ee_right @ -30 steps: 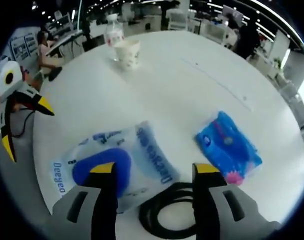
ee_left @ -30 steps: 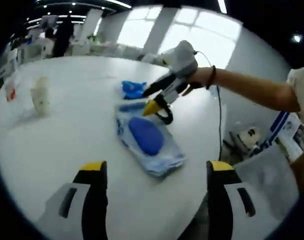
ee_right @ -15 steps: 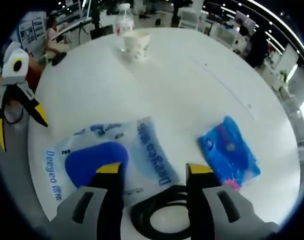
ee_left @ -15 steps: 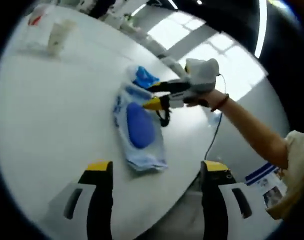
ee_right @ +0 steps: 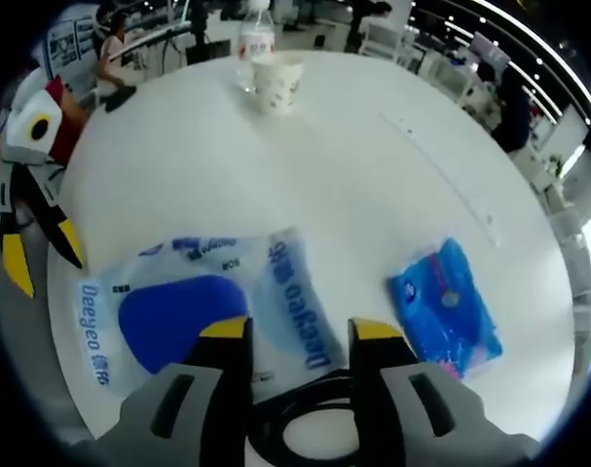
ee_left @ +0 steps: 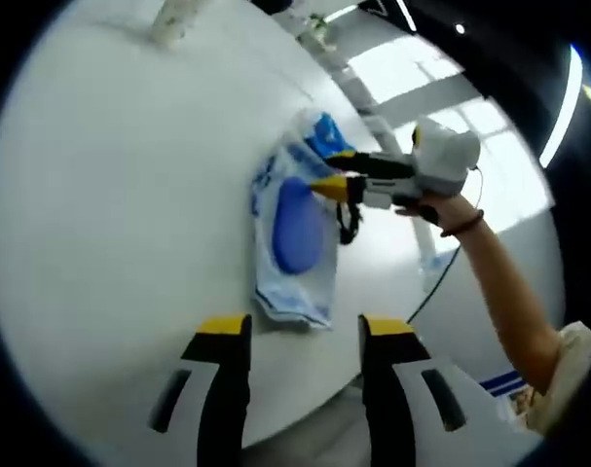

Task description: Arrange the tabletop items into an orderly group along one side of the table until the central work area is clear of visible clutter.

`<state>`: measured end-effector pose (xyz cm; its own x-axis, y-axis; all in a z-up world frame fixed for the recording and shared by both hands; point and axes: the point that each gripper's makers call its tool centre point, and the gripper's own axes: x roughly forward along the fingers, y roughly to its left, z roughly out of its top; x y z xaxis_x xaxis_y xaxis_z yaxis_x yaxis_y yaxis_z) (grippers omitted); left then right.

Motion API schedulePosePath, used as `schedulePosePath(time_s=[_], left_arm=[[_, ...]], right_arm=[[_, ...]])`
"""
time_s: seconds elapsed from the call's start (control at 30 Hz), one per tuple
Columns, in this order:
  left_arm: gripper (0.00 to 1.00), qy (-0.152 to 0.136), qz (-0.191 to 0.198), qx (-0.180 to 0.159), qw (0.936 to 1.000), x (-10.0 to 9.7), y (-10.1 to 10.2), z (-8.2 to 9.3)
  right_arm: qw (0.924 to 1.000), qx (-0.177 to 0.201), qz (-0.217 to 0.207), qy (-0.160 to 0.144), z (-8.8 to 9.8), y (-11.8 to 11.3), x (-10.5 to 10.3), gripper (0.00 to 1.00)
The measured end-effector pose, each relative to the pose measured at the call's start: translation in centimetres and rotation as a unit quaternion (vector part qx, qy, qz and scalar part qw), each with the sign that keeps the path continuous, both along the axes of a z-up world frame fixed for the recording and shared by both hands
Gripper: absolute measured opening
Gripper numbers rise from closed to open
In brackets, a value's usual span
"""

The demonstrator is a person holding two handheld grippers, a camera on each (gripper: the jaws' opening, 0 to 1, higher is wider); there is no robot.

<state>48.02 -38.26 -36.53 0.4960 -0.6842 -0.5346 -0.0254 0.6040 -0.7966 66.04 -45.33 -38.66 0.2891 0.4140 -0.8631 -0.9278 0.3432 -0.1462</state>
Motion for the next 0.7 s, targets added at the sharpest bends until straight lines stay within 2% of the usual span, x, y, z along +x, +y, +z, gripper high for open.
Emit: schedulePosePath(time_s=[0.07,0.2,0.23,0.27,0.3,0.5,0.6,0.7], left_arm=[[0.41,0.01,0.009,0.007,0.9999,0.2,-0.1,-0.5],[0.31,0.033,0.022,0.012,0.9992,0.3,-0.2,-1.2],[0.28,0.026,0.021,0.047,0.9983,0.3,0.4,-1.8],[0.24,0.014,0.02,0.063,0.9977,0.6,0.6,-1.9],[0.23,0.013,0.015,0.076,0.9969,0.6,0.7,-2.2],[0.13,0.041,0.029,0.05,0.9975,0.5,0.5,-2.6],[0.09,0.045,0.035,0.04,0.9976,0.4,0.3,-2.6],[0.08,0.052,0.038,0.039,0.9972,0.3,0.2,-2.7]], right_arm=[[1.0,-0.006,0.003,-0.002,-0.1,-0.1,0.0,0.35],[0.9998,-0.012,0.007,-0.012,-0.1,-0.3,0.4,0.27],[0.9998,-0.011,0.002,-0.014,-0.1,-0.4,0.6,0.26],[0.9999,-0.008,-0.003,-0.013,-0.1,-0.4,0.8,0.25],[0.9999,-0.005,-0.007,-0.012,0.0,-0.5,0.9,0.23],[0.9999,-0.008,-0.002,-0.011,-0.2,-0.4,0.8,0.21],[0.9999,-0.01,-0.003,-0.008,-0.4,-0.4,0.9,0.21],[0.9999,-0.011,-0.003,-0.007,-0.4,-0.3,0.8,0.2]])
